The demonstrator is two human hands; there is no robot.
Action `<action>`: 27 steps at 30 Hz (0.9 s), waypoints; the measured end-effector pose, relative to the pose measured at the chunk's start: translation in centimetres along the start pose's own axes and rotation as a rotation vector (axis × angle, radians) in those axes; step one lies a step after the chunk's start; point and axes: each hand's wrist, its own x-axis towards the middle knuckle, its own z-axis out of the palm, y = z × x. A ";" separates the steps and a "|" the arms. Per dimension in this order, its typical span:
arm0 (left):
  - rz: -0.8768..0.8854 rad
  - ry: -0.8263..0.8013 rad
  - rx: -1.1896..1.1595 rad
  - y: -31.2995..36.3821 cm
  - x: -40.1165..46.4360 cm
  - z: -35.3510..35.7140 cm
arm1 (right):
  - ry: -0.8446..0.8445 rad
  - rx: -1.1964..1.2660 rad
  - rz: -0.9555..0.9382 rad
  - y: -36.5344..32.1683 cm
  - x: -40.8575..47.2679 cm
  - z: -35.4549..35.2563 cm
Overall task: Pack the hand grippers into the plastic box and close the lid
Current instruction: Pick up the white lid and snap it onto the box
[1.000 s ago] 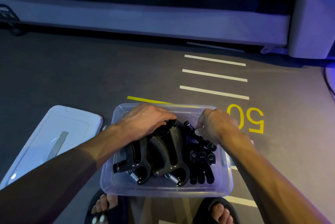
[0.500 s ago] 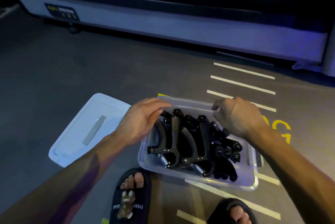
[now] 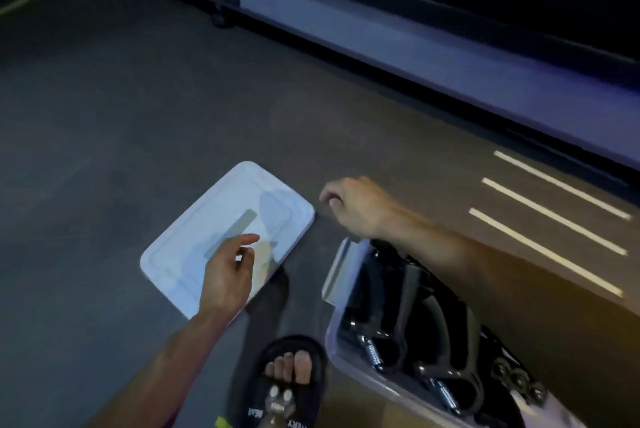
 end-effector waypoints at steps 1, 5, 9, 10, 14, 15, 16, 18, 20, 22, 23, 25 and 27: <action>-0.045 0.030 0.015 -1.1 0.3 -0.6 | -0.025 0.014 0.012 -0.9 2.1 1.0; -0.174 0.145 0.182 -4.2 0.5 -2.5 | -0.168 0.093 0.125 -3.2 7.9 4.8; -0.308 0.228 0.319 -5.7 0.0 -2.8 | -0.185 0.123 0.239 -3.1 10.1 7.8; -0.325 0.236 0.321 -5.8 -0.1 -2.7 | -0.188 0.132 0.261 -2.8 10.3 8.4; -0.309 0.285 0.378 -6.1 0.6 -2.6 | -0.201 0.171 0.297 -2.9 9.9 8.6; -0.337 0.308 0.395 -6.0 0.9 -2.7 | -0.207 0.185 0.296 -3.0 9.9 8.4; -0.368 0.328 0.412 -5.9 1.1 -2.8 | -0.215 0.203 0.294 -3.2 9.9 8.3; -0.413 0.336 0.429 -6.1 1.3 -3.1 | -0.217 0.240 0.288 -3.4 9.8 8.4; -0.435 0.329 0.414 -6.3 1.0 -3.4 | -0.212 0.261 0.281 -3.7 9.6 8.7; -0.414 0.316 0.418 -6.6 0.6 -3.6 | -0.188 0.272 0.288 -3.9 9.2 8.8; -0.406 0.313 0.419 -6.5 0.4 -3.6 | -0.170 0.283 0.295 -3.9 9.0 8.8; -0.431 0.330 0.395 -6.4 0.2 -4.0 | -0.122 0.319 0.310 -3.8 8.8 8.4; -0.461 0.361 0.354 -6.2 0.3 -4.7 | -0.077 0.362 0.302 -3.5 8.7 7.8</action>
